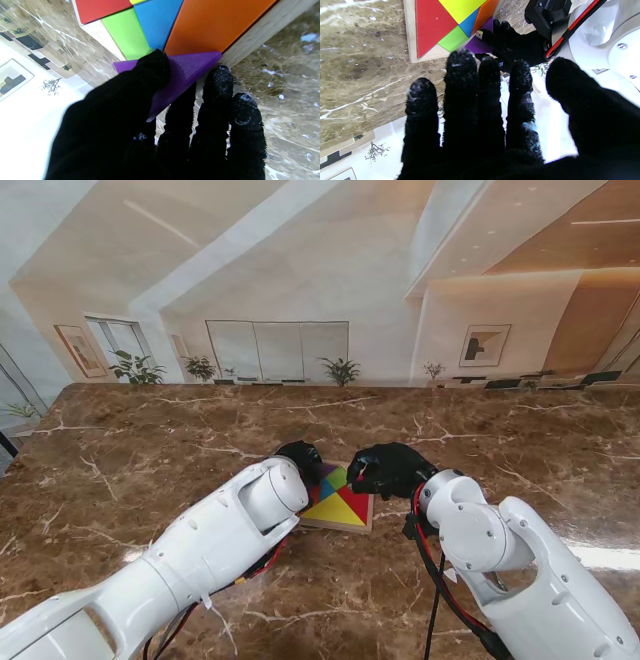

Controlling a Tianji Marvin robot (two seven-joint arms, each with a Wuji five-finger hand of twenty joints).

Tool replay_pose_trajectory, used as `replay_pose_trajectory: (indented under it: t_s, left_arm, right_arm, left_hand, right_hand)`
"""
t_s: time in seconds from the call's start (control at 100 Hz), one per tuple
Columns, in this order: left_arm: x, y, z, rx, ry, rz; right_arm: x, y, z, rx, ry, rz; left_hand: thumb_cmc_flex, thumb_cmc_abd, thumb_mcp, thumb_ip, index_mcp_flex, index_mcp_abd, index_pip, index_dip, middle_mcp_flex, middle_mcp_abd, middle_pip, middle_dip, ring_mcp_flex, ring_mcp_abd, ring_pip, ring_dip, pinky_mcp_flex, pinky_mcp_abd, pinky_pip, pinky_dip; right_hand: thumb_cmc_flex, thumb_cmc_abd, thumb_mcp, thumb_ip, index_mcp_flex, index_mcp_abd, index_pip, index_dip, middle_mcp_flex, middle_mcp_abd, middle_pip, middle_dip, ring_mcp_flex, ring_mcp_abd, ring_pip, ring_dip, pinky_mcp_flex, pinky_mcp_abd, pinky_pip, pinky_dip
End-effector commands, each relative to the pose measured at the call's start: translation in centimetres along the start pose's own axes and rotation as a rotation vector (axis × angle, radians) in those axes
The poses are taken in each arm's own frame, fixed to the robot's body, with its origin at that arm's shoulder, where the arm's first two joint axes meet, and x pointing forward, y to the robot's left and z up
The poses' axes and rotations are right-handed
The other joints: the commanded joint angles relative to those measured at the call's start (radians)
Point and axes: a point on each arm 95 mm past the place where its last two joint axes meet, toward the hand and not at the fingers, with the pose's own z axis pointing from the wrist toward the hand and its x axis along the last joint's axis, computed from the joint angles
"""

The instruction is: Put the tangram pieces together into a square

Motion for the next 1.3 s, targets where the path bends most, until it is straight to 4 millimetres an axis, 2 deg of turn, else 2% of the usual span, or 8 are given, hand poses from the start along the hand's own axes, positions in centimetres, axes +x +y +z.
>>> replay_pose_trajectory:
  t_s: [0.0, 0.39, 0.43, 0.63, 0.67, 1.1, 1.14, 1.29]
  left_arm:
    - [0.31, -0.15, 0.09, -0.001, 0.007, 0.006]
    - [0.27, -0.35, 0.45, 0.009, 0.007, 0.039]
    - [0.24, -0.37, 0.48, 0.010, 0.004, 0.038]
    - [0.12, -0.40, 0.70, 0.009, -0.007, 0.034]
    - [0.10, -0.40, 0.72, 0.009, -0.008, 0.037]
    - [0.29, -0.66, 0.91, 0.030, 0.005, 0.057]
    - [0.30, -0.69, 0.92, 0.032, 0.004, 0.059]
    - [0.36, -0.84, 0.96, 0.041, 0.007, 0.066]
  right_arm:
    - [-0.21, -0.49, 0.01, 0.026, -0.008, 0.010]
    - [-0.22, -0.55, 0.08, 0.033, -0.007, 0.011]
    - [-0.22, -0.55, 0.08, 0.034, -0.007, 0.012]
    - [-0.24, -0.57, 0.11, 0.039, -0.005, 0.013]
    - [-0.23, -0.57, 0.11, 0.041, -0.005, 0.013]
    - [-0.26, -0.55, 0.08, 0.049, -0.007, 0.012]
    - [-0.27, -0.54, 0.07, 0.049, -0.007, 0.013]
    - [-0.29, -0.53, 0.07, 0.048, -0.008, 0.013]
  left_hand:
    - [-0.006, 0.024, 0.017, 0.025, -0.002, -0.010, 0.016, -0.013, -0.029, 0.016, -0.020, -0.011, -0.009, -0.008, 0.024, 0.010, -0.012, -0.006, 0.037, 0.031]
    - [-0.043, 0.033, 0.030, 0.017, -0.029, 0.008, -0.005, -0.017, -0.111, 0.030, 0.044, -0.064, -0.036, -0.017, 0.043, -0.010, -0.031, -0.010, 0.030, 0.047]
    - [-0.045, 0.034, 0.027, 0.018, -0.033, 0.013, -0.010, -0.014, -0.131, 0.034, 0.078, -0.093, -0.041, -0.019, 0.050, -0.019, -0.034, -0.012, 0.028, 0.049]
    - [-0.063, 0.043, 0.027, 0.016, -0.048, 0.037, -0.036, -0.024, -0.173, 0.047, 0.086, -0.110, -0.055, -0.018, 0.050, -0.022, -0.047, -0.013, 0.026, 0.050]
    - [-0.072, 0.045, 0.033, 0.016, -0.052, 0.043, -0.051, -0.018, -0.194, 0.050, 0.116, -0.144, -0.059, -0.020, 0.053, -0.024, -0.049, -0.014, 0.025, 0.051]
    - [-0.102, 0.056, 0.037, 0.013, -0.066, 0.066, -0.083, -0.025, -0.235, 0.059, 0.131, -0.195, -0.069, -0.026, 0.053, -0.028, -0.057, -0.019, 0.022, 0.050]
    - [-0.110, 0.059, 0.043, 0.010, -0.070, 0.072, -0.094, -0.019, -0.251, 0.062, 0.155, -0.251, -0.073, -0.028, 0.053, -0.029, -0.060, -0.022, 0.021, 0.048]
    - [-0.117, 0.063, 0.045, 0.011, -0.075, 0.077, -0.101, -0.017, -0.263, 0.064, 0.155, -0.301, -0.079, -0.027, 0.053, -0.030, -0.065, -0.025, 0.020, 0.047]
  right_hand:
    - [-0.062, 0.020, -0.003, 0.022, 0.033, 0.009, -0.006, 0.012, 0.021, 0.003, 0.007, -0.002, 0.020, 0.008, 0.014, -0.007, -0.001, 0.006, 0.035, -0.001]
    - [-0.061, 0.019, -0.002, 0.021, 0.036, 0.010, -0.006, 0.012, 0.026, 0.003, 0.006, -0.002, 0.023, 0.009, 0.014, -0.007, 0.001, 0.006, 0.036, -0.002]
    - [-0.060, 0.020, -0.002, 0.022, 0.036, 0.010, -0.007, 0.011, 0.025, 0.003, 0.006, -0.002, 0.022, 0.009, 0.014, -0.007, 0.001, 0.007, 0.036, -0.002]
    - [-0.061, 0.020, -0.002, 0.021, 0.039, 0.010, -0.006, 0.012, 0.027, 0.002, 0.006, -0.001, 0.022, 0.009, 0.013, -0.008, 0.001, 0.006, 0.036, -0.003]
    - [-0.061, 0.020, -0.001, 0.021, 0.041, 0.011, -0.005, 0.012, 0.030, 0.005, 0.006, -0.001, 0.023, 0.009, 0.013, -0.008, 0.001, 0.006, 0.036, -0.003]
    - [-0.061, 0.021, -0.002, 0.020, 0.043, 0.011, -0.007, 0.009, 0.032, 0.004, 0.004, -0.002, 0.024, 0.008, 0.013, -0.008, 0.001, 0.006, 0.037, -0.004]
    - [-0.061, 0.022, -0.002, 0.020, 0.042, 0.012, -0.007, 0.009, 0.032, 0.004, 0.004, -0.001, 0.024, 0.009, 0.013, -0.008, 0.001, 0.006, 0.037, -0.004]
    - [-0.060, 0.022, -0.001, 0.021, 0.043, 0.013, -0.007, 0.009, 0.033, 0.005, 0.004, -0.001, 0.024, 0.009, 0.013, -0.008, 0.001, 0.008, 0.037, -0.004]
